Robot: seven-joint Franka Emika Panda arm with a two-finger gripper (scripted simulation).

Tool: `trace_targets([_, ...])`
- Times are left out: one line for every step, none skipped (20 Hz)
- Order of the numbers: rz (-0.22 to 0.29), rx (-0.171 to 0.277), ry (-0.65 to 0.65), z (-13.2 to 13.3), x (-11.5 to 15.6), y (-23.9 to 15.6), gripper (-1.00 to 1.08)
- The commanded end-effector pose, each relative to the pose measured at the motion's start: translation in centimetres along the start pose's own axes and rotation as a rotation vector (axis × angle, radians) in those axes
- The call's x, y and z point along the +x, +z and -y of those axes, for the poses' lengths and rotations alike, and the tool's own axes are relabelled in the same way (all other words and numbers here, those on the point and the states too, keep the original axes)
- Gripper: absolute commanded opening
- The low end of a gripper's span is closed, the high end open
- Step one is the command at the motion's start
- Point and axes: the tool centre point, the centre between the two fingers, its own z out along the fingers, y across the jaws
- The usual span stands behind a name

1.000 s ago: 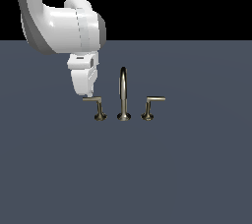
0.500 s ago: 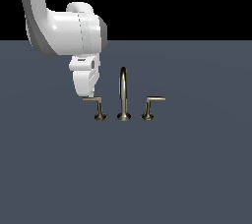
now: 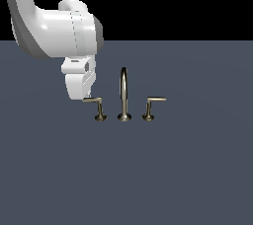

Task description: Turn on the faucet by rotating a designated handle.

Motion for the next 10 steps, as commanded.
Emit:
trace_targets([-0.001, -0.009, -0.008, -1.1, -0.7, 0.0, -1.00])
trace_targets([0.000, 0.000, 0.002, -0.2, 0.0, 0.0, -1.00])
trace_targets([0.000, 0.000, 0.002, -0.5, 0.0, 0.0, -1.00])
trace_targets([0.000, -0.001, 0.001, -0.8, 0.1, 0.0, -1.00])
trace_targets([0.000, -0.001, 0.000, -1.1, 0.1, 0.0, -1.00])
trace_targets([0.000, -0.002, 0.000, -1.5, 0.1, 0.0, -1.00])
trace_targets([0.000, -0.003, -0.001, -1.8, 0.2, 0.0, -1.00])
trace_targets([0.000, -0.003, -0.001, -2.1, 0.2, 0.0, -1.00])
trace_targets([0.000, -0.004, -0.002, -2.4, 0.2, 0.0, -1.00])
trace_targets([0.000, -0.004, -0.002, -2.8, 0.3, 0.0, -1.00])
